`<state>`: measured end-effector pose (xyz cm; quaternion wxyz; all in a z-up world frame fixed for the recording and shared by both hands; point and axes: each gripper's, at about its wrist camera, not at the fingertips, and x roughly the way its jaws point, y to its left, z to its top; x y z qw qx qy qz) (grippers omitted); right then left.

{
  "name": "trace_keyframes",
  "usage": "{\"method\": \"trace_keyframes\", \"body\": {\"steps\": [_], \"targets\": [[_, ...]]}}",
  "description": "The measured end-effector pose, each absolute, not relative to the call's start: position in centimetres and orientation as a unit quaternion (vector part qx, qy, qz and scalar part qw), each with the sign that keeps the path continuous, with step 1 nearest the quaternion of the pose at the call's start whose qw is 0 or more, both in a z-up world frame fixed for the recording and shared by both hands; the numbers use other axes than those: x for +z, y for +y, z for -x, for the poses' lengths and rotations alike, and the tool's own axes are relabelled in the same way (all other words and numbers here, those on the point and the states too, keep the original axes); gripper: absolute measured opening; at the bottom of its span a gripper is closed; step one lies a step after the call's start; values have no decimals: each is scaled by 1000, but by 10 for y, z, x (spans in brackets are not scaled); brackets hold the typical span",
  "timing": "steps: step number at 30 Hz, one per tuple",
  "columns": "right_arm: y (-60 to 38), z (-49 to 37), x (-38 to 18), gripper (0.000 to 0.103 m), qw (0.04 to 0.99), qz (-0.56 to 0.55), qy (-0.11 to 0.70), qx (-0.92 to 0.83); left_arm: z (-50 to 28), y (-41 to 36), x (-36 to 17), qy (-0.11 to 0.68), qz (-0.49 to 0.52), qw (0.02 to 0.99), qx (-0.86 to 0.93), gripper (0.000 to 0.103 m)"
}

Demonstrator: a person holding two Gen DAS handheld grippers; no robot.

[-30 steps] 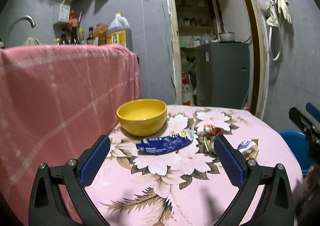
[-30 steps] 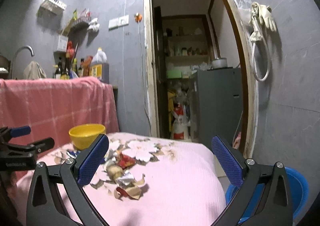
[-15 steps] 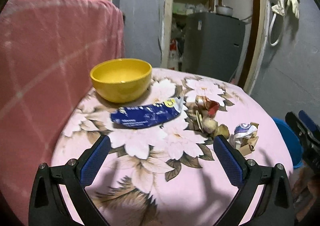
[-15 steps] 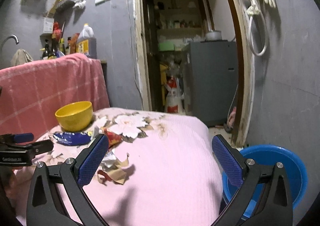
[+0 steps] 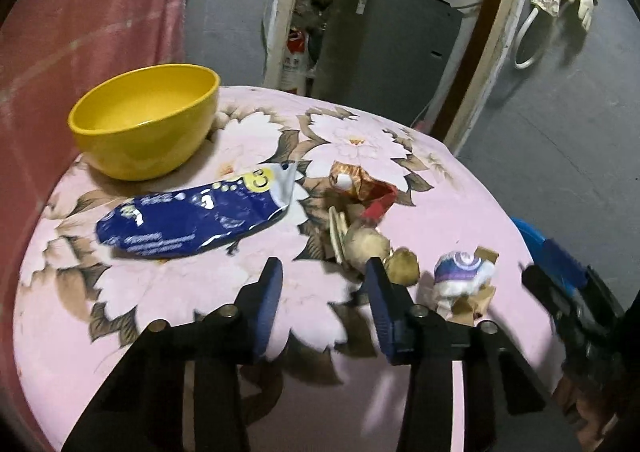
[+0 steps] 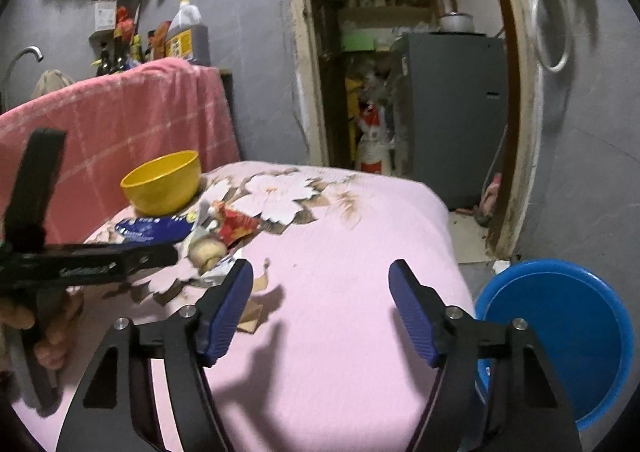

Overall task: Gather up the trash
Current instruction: 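Close the left tool on a small shell while the right tool grasps a brown wrapper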

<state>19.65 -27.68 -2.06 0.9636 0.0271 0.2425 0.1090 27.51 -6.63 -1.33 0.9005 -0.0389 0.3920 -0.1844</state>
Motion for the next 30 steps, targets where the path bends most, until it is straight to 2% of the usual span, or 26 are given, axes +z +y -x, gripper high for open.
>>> {"method": "trace_keyframes", "body": {"steps": [4, 9, 14, 16, 18, 21, 30], "targets": [[-263, -197, -21, 66, 959, -5, 250, 136, -287, -67, -13, 394, 55, 897, -192, 31], [-249, -208, -30, 65, 944, 8, 286, 167, -300, -68, -16, 406, 69, 888, -205, 16], [-239, -216, -37, 65, 931, 15, 311, 189, -303, -63, -16, 408, 85, 884, -211, 5], [-239, -216, -37, 59, 930, 13, 312, 194, -303, -61, -16, 408, 90, 884, -211, 3], [-240, -215, -38, 43, 927, 5, 314, 203, -301, -60, -16, 409, 91, 883, -212, 1], [-244, -217, -40, 26, 924, -11, 322, 208, -296, -59, -15, 408, 90, 884, -210, 0], [-252, -212, -39, 20, 924, -33, 320, 205, -271, -47, -11, 404, 106, 884, -212, 0]]}}
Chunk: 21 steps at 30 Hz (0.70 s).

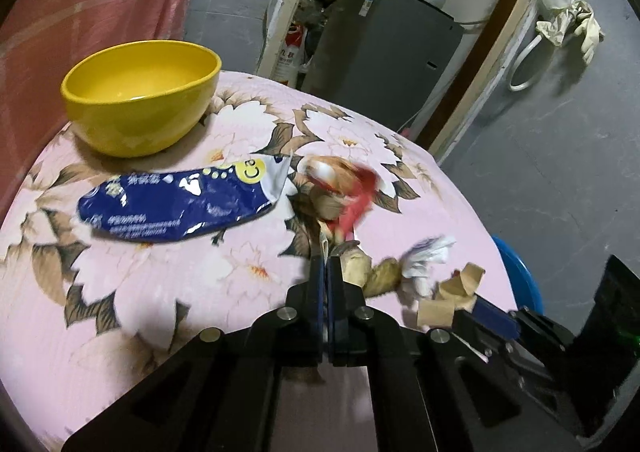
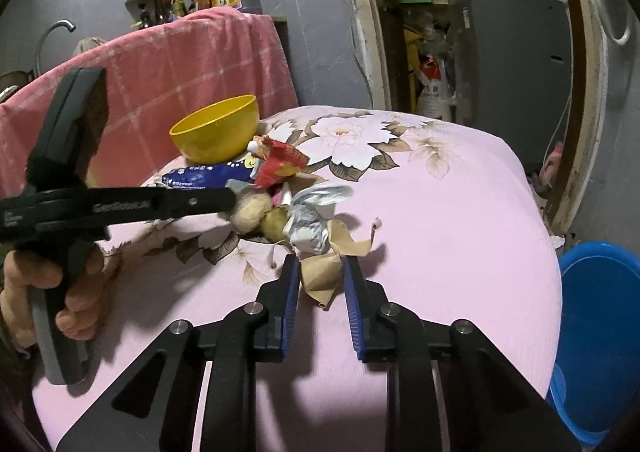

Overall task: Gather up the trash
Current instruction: 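Close the left tool on a small shell while the right tool grasps a brown wrapper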

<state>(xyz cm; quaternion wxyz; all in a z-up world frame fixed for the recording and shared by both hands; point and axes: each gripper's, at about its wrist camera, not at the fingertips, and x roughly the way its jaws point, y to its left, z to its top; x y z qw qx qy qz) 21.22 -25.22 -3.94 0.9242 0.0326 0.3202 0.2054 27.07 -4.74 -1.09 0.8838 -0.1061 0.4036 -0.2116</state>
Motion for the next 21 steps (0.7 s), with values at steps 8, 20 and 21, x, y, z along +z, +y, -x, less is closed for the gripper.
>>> {"method": "trace_keyframes", "body": {"steps": [8, 20, 21], "targets": [[-259, -208, -37, 19, 930, -40, 312, 191, -244, -31, -5, 407, 119, 878, -224, 0], [-264, -213, -41, 25, 929, -48, 322, 177, -247, -40, -3, 419, 92, 873, -232, 4], [-264, -214, -42, 27, 928, -48, 324, 175, -252, -40, -4, 423, 98, 870, -233, 6]]}}
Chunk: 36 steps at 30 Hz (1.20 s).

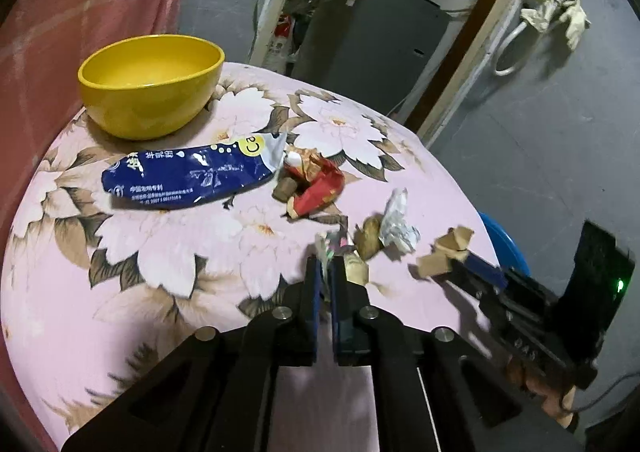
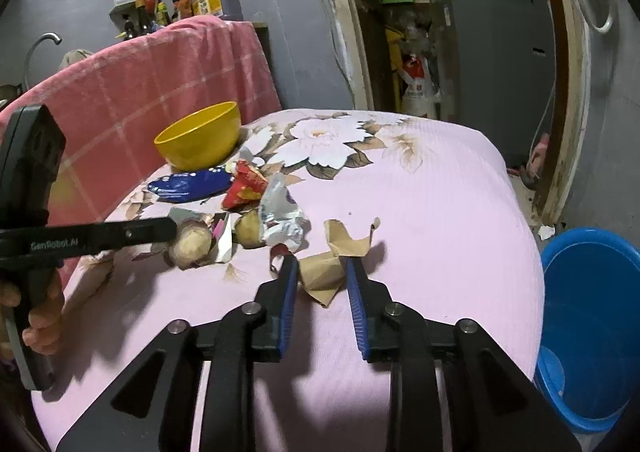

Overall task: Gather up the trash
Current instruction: 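Close the left tool on a small shell while the right tool grasps a brown wrapper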

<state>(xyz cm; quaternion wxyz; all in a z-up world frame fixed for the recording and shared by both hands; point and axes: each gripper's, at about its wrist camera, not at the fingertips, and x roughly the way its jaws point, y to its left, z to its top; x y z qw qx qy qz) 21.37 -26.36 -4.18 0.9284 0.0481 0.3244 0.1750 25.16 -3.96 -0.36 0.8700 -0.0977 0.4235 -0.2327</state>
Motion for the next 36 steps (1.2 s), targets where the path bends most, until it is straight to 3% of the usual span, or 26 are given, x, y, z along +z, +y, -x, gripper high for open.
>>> {"method": "trace_keyframes", "body": {"steps": [10, 15, 23, 25, 27, 29, 36], "targets": [[-265, -217, -44, 35, 927, -50, 328, 178, -290, -26, -15, 463, 171, 839, -228, 14], [-259, -223, -42, 46, 926, -41, 329, 180, -289, -15, -18, 460, 180, 843, -212, 14], [-256, -230, -43, 47, 925, -37, 335, 176, -275, -4, -23, 463, 182, 840, -217, 13], [-255, -229, -44, 44, 925, -35, 336, 173, -270, -11, -22, 461, 157, 845, -221, 13], [-255, -229, -45, 25, 925, -34, 337, 173, -263, -19, -20, 455, 128, 850, -230, 11], [-256, -228, -45, 18, 925, -36, 337, 173, -257, -29, -18, 454, 107, 852, -239, 6], [-267, -221, -42, 15, 930, -55, 323, 167, -235, -55, -9, 416, 35, 871, -257, 4]]}}
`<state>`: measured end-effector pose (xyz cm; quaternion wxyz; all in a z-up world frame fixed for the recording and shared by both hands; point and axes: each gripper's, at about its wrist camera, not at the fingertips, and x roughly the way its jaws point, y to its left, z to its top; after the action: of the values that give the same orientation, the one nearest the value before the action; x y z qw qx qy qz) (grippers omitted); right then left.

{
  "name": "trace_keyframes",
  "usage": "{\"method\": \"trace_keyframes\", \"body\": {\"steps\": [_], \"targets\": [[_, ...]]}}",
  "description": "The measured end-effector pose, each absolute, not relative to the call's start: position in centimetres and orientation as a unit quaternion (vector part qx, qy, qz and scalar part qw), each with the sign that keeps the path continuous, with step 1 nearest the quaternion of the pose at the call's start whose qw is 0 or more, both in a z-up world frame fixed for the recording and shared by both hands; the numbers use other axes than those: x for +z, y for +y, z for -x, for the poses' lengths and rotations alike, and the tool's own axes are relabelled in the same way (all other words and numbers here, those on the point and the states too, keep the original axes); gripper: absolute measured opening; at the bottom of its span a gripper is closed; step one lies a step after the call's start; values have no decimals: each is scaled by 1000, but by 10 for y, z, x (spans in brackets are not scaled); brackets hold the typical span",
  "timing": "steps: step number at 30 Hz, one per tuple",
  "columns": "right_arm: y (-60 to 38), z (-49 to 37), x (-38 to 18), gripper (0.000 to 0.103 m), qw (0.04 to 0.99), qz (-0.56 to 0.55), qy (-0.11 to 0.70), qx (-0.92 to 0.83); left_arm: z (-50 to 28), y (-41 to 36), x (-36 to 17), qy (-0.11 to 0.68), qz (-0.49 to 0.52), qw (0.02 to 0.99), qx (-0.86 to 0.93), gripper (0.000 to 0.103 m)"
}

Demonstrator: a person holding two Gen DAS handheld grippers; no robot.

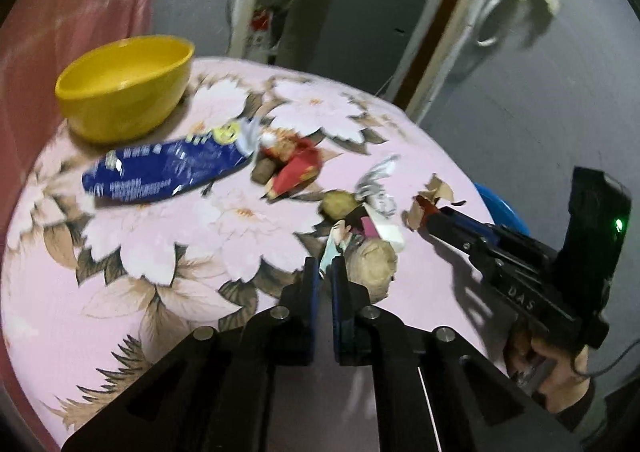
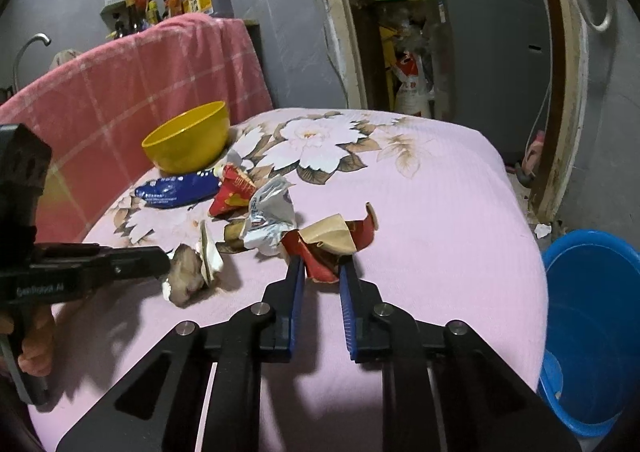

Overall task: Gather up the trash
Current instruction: 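Close the left tool on a small shell while the right tool grasps a brown wrapper, then grasp a beige shell with the left tool while the right tool holds the brown-red wrapper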

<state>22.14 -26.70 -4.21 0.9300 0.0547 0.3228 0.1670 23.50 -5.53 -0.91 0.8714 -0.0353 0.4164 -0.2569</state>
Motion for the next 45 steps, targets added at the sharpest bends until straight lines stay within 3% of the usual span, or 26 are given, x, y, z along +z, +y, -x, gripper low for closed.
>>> {"method": "trace_keyframes", "body": {"steps": [4, 6, 8, 21, 28, 40, 43, 45], "targets": [[-273, -218, -40, 15, 933, -62, 317, 159, -230, -68, -7, 406, 5, 875, -264, 8], [-274, -216, -39, 15, 935, -57, 314, 154, -228, -78, -8, 403, -15, 877, -263, 21], [-277, -213, -38, 15, 937, -54, 311, 148, -224, -84, -8, 389, -27, 882, -266, 27], [-299, -203, -36, 15, 940, -71, 305, 134, -183, -108, 4, 287, -120, 914, -262, 27], [-303, -203, -39, 15, 938, -78, 309, 135, -212, -128, -14, 330, -153, 896, -255, 27], [-301, -203, -41, 15, 937, -75, 312, 141, -246, -95, -21, 404, -42, 877, -255, 26], [-301, -203, -42, 15, 936, -75, 313, 144, -246, -93, -20, 408, -22, 875, -259, 17], [-300, -202, -42, 15, 935, -74, 314, 145, -246, -88, -19, 413, -2, 871, -265, 17]]}}
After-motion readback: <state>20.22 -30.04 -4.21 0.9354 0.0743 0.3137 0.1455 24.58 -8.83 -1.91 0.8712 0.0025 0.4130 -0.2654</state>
